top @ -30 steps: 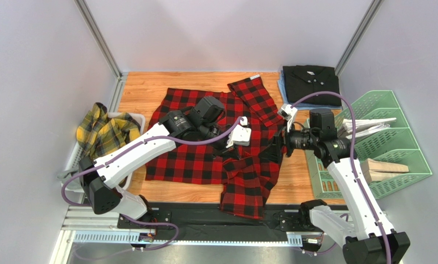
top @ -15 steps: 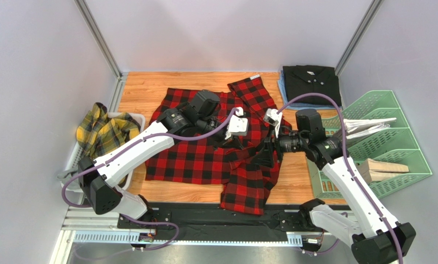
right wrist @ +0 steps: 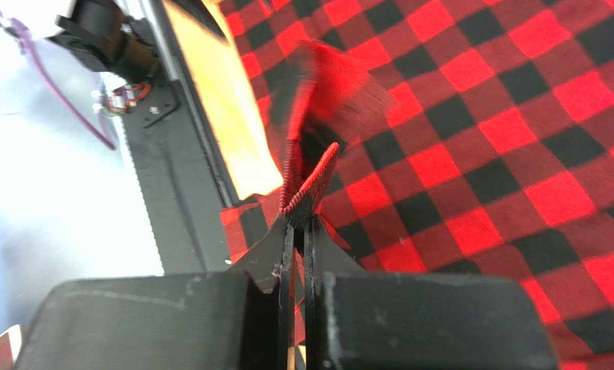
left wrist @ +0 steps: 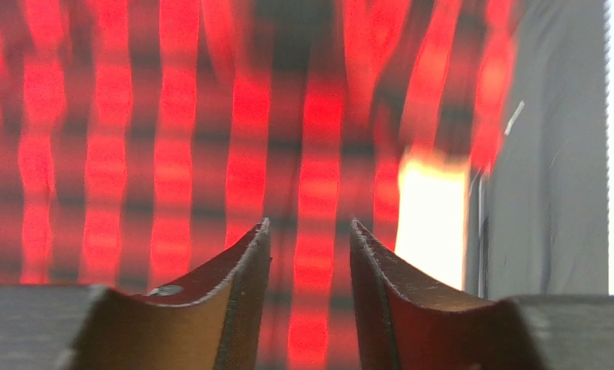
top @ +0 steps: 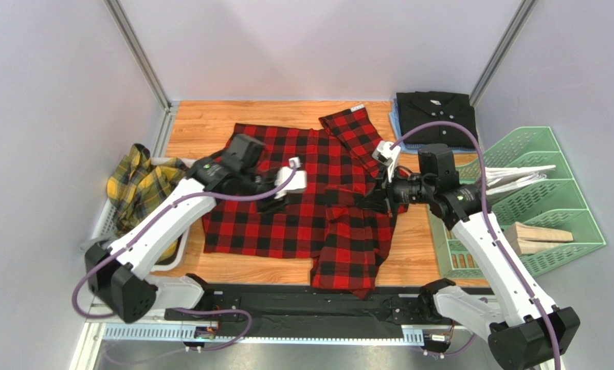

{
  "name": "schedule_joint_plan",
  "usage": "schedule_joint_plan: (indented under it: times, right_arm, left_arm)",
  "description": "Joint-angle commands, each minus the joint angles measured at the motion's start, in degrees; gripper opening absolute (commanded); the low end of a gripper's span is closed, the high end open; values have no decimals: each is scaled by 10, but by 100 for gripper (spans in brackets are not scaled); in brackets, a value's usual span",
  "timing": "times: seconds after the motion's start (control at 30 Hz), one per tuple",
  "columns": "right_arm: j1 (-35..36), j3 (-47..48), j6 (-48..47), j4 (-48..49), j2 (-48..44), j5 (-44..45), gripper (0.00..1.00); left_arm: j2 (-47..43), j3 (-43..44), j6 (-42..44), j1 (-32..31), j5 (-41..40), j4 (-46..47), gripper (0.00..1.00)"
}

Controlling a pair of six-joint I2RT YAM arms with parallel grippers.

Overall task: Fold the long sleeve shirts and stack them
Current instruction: Fold the shirt

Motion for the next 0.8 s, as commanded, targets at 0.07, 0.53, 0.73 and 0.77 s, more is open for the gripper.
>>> schedule_joint_plan:
  times: [0.07, 0.53, 0.73, 0.77]
  right_arm:
    - [-36, 34, -34, -19, -16, 28, 0]
    - [-67, 185, -44, -50, 44, 59, 0]
    - [-69, 214, -52, -55, 55, 70, 0]
    - [-71, 217, -53, -57, 56, 71, 0]
  left_arm:
    - [-117, -184, 273, 150, -179, -171, 52]
    - [-28, -364, 419, 243, -358, -30, 53]
    - [-5, -394, 427, 244, -367, -8, 53]
    - [-6, -396, 433, 244, -367, -11, 53]
